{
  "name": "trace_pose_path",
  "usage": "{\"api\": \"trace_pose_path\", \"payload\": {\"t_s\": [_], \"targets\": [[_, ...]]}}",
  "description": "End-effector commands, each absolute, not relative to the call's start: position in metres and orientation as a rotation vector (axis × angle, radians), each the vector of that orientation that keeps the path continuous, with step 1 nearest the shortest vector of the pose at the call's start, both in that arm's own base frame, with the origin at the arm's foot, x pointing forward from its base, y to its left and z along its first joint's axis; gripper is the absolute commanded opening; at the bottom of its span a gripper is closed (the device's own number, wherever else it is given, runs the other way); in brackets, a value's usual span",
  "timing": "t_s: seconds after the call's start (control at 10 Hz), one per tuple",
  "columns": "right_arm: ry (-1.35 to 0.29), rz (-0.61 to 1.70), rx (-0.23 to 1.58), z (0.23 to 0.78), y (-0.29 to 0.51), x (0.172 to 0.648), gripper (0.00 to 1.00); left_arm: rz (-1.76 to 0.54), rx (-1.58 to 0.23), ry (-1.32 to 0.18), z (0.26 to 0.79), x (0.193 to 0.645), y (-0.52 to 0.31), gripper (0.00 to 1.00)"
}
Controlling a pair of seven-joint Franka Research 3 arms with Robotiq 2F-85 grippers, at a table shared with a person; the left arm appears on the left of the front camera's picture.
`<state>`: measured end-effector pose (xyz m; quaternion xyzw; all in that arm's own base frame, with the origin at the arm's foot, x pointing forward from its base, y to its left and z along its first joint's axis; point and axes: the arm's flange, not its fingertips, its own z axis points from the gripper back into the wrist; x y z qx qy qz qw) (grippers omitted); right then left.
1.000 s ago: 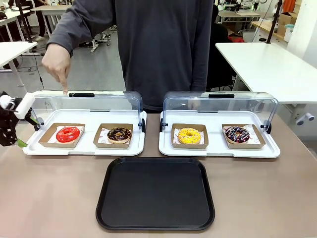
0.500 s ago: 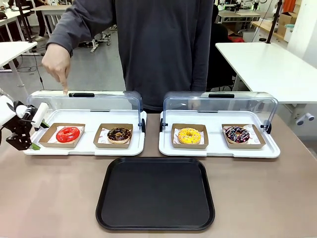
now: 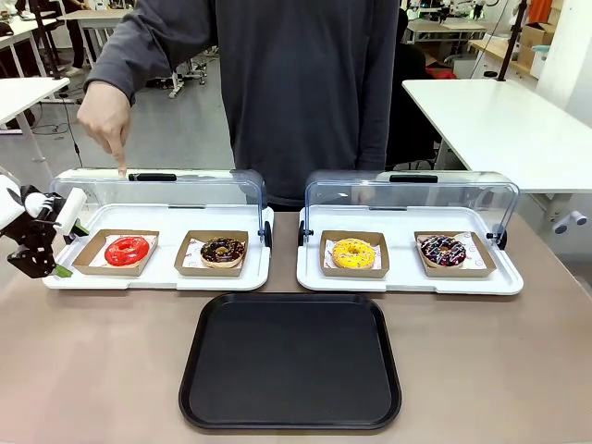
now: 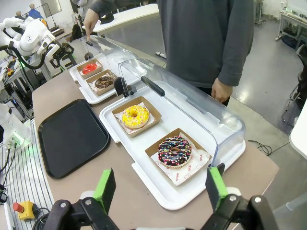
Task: Move the first donut from the left to the tray.
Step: Pick up the Paper togo box containing the Donut indicated by the person and place it on the Handle tray.
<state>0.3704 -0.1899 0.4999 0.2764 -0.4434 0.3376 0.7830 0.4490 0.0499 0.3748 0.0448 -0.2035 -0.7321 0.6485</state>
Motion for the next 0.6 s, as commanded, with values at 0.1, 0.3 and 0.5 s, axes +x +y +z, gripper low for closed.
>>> {"api": "trace_pose_path", "payload": {"t_s": [0.1,0.3,0.5], "targets": [[-0.991,0.737,0.599,0.502,-0.19,0.373,1.0,-1.664,0.185,-0.431,0.361,0.463,0.047,1.0],[-0.991,0.737,0.599,0.502,-0.19,0.373,1.0,-1.671,0.224,-0.409,0.351,0.471,0.045,1.0],[-0.991,0.737,0.599,0.502,-0.19,0.373,1.0,-1.674,0.26,-0.404,0.341,0.479,0.044,1.0]]}}
